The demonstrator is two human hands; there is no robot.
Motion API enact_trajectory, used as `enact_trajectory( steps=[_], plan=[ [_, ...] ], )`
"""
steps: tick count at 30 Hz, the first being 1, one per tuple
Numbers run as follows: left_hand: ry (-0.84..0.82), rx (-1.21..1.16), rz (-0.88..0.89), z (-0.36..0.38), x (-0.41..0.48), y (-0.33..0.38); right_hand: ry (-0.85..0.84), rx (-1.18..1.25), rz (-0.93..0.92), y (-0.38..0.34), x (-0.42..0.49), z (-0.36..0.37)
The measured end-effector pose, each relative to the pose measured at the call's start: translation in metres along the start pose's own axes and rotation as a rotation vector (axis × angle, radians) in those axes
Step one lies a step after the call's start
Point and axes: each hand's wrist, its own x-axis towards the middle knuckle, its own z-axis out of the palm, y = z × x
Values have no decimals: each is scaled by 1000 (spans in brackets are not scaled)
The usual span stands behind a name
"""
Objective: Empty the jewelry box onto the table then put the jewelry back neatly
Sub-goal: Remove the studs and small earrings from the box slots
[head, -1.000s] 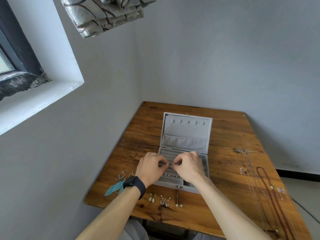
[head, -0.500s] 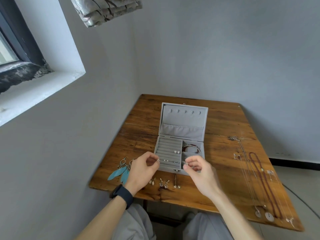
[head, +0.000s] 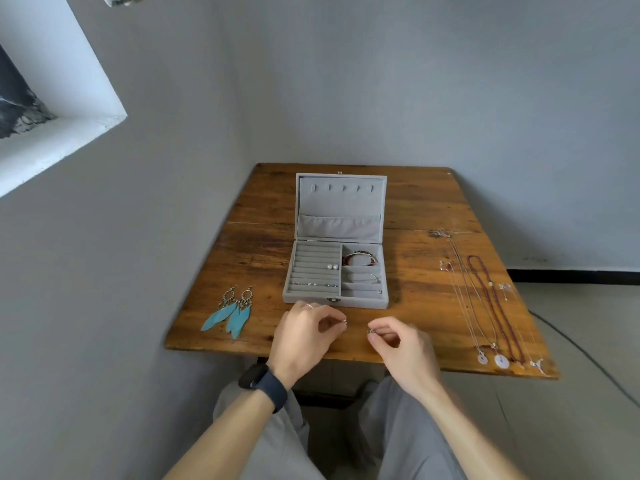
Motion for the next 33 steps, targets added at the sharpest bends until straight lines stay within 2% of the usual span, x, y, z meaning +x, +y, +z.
enact_trajectory(
  steps=[10,18,33],
  plan=[
    [26,220,96,28,7,9,14,-181,-35,3,10,6],
    [-18,235,137,32,9,5,40,-182,-36,4,11,10],
    [-2,292,193,24,12,8,25,-199,-44,6,12,8]
  ],
)
